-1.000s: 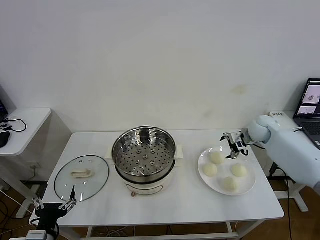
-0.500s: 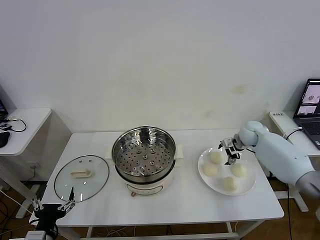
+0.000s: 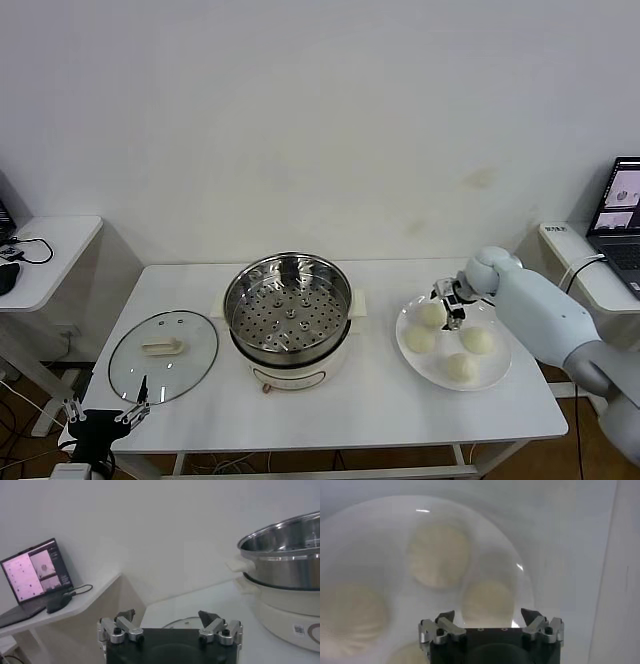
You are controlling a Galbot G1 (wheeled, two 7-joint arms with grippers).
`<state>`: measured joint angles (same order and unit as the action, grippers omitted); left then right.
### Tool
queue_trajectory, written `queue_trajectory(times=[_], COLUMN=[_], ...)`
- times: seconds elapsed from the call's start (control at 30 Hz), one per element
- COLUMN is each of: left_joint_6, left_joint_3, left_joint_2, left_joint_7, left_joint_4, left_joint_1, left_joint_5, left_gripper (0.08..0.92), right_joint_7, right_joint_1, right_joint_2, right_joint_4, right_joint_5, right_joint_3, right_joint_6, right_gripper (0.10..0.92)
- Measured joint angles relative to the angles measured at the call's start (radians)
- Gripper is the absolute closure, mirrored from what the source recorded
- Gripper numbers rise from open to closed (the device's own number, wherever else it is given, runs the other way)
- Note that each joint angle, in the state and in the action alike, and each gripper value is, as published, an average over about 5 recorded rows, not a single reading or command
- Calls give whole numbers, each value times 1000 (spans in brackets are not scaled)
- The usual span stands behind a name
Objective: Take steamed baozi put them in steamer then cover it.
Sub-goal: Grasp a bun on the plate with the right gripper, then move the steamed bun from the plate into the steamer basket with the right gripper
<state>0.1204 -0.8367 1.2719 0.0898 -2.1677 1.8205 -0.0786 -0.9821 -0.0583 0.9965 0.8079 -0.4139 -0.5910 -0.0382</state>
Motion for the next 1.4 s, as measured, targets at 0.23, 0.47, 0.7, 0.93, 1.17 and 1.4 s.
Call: queue_trajectory(times=[0.23,0.47,0.7,0.93,1.17,1.4], left_joint_6=[-2,-4,-5,-5,-5,-5], left_joint_3=[0,1,2,8,17,16], left_joint_2=[3,6,6,-3,-14,-31], left_joint_7=[0,0,0,0,-1,-3], left_joint_4=[-5,-8,-12,-12,-16,-14], left_joint_1=[4,8,9,7,5,2], left_joint_5=[2,4,4,3,0,-15], left_gripper=[177,177,177,177,177,177], right_joint_7=[-5,-13,-26,-43,-53,-43], right_joint_1=[0,-1,9,46,159,337], right_joint_2=[29,37,25,-29,-114,-153], right_joint_4=[-35,-43,-30,43,181,304], right_joint_5=[-18,-23,-11,48,171,332], right_joint_3=[6,8,-4,-45,-144,-278], right_joint_6=[2,4,14,37,75,110], right_gripper=[308,407,439,437,431,431])
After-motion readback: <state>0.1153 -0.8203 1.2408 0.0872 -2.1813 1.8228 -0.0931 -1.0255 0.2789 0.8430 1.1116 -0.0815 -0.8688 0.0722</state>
